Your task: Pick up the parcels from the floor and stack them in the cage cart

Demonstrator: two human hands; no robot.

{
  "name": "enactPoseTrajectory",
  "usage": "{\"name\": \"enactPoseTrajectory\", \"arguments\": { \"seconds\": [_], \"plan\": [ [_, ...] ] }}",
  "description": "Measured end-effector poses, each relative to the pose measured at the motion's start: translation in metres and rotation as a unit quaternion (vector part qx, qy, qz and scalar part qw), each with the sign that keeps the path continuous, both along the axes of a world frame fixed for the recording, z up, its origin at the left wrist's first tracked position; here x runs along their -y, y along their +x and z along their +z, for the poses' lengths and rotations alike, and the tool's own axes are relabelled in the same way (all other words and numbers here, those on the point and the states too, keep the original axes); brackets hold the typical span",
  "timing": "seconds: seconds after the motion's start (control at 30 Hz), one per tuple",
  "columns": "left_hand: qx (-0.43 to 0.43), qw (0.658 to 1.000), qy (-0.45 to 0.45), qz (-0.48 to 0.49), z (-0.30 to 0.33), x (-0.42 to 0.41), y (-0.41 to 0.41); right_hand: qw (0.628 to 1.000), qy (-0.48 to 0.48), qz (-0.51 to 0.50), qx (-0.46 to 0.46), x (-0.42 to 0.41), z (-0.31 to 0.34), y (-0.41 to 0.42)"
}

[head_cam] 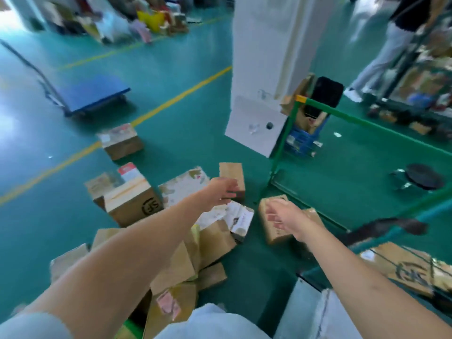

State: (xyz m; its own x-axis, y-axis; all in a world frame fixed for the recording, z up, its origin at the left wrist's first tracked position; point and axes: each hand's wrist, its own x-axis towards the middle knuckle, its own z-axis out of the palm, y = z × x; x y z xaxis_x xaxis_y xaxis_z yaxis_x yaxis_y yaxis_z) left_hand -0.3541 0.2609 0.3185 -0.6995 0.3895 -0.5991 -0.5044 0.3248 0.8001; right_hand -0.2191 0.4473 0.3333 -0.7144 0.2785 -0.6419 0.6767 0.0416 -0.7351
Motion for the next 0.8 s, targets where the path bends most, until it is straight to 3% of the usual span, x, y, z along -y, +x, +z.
{"name": "enactPoseTrajectory", "arguments": {
  "seconds": [0.37, 0.8],
  "plan": [
    [0.001, 0.977, -0.006, 0.212, -0.003, 0.138, -0.062, 0.976, 0.022, 0.215, 0.01, 0.079, -0.007, -0.137],
    [0.048, 0.921, -0.061, 0.382, -0.043, 0.177, -0.105, 0.912, 0.011, 0.406, 0.062, 0.112, -0.07, -0.279]
  ]
}}
